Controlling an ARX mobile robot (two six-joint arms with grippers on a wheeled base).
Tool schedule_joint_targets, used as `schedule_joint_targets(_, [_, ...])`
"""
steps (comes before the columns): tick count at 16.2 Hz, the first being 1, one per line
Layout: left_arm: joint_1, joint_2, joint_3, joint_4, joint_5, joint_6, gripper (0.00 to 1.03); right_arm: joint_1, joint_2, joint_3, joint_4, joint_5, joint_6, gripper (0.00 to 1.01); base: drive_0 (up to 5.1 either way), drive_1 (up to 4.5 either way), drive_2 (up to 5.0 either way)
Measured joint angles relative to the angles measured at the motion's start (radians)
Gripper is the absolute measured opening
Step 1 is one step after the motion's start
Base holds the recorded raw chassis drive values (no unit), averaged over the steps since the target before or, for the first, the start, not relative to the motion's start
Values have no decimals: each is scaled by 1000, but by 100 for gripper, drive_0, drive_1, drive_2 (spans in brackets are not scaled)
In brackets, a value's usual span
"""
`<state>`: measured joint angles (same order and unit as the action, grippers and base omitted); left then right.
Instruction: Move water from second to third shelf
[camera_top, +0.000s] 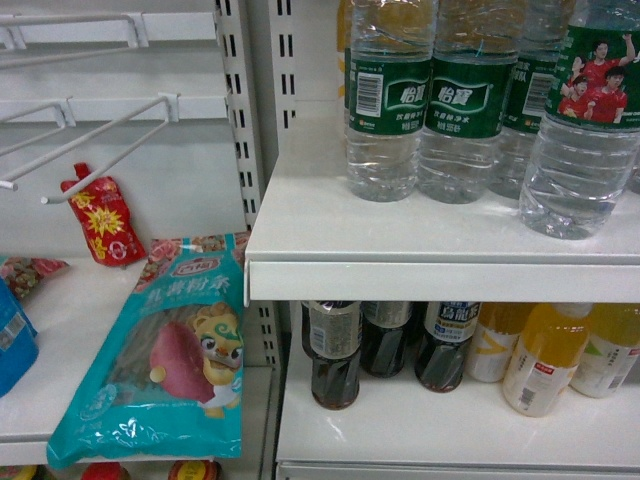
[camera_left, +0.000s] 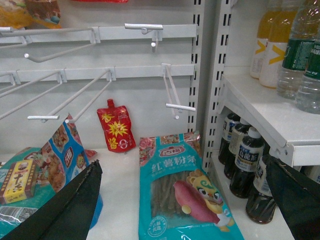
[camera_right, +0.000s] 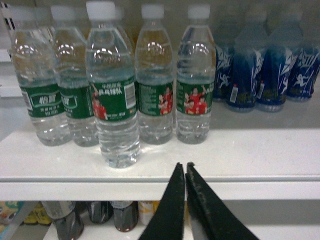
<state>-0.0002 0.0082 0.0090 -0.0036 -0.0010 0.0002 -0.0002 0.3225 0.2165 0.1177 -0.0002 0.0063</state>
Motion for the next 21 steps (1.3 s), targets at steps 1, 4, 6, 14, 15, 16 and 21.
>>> schedule_joint_targets(1, [0, 0, 0, 0, 0, 0, 98, 0, -14, -34, -1, 1, -5, 2, 0, 0, 0])
schedule_joint_targets(4, [0, 0, 0, 0, 0, 0, 98, 0, -72, -86, 7, 0, -4, 2, 0, 0, 0])
schedule_joint_targets(6, [0, 0, 0, 0, 0, 0, 98, 0, -103, -118, 1, 0, -4, 2, 0, 0, 0])
schedule_joint_targets(14, [0, 0, 0, 0, 0, 0, 98, 0, -308, -190, -114, 0, -4, 2, 0, 0, 0])
schedule_joint_targets(15, [0, 0, 0, 0, 0, 0, 98, 0, -315, -203, -129, 1, -4, 2, 0, 0, 0])
schedule_joint_targets(16, [0, 0, 0, 0, 0, 0, 98, 0, -319, -203, -121, 1, -4, 2, 0, 0, 0])
schedule_joint_targets(21, [0, 0, 0, 0, 0, 0, 98, 0, -318, -203, -121, 0, -4, 4, 0, 0, 0])
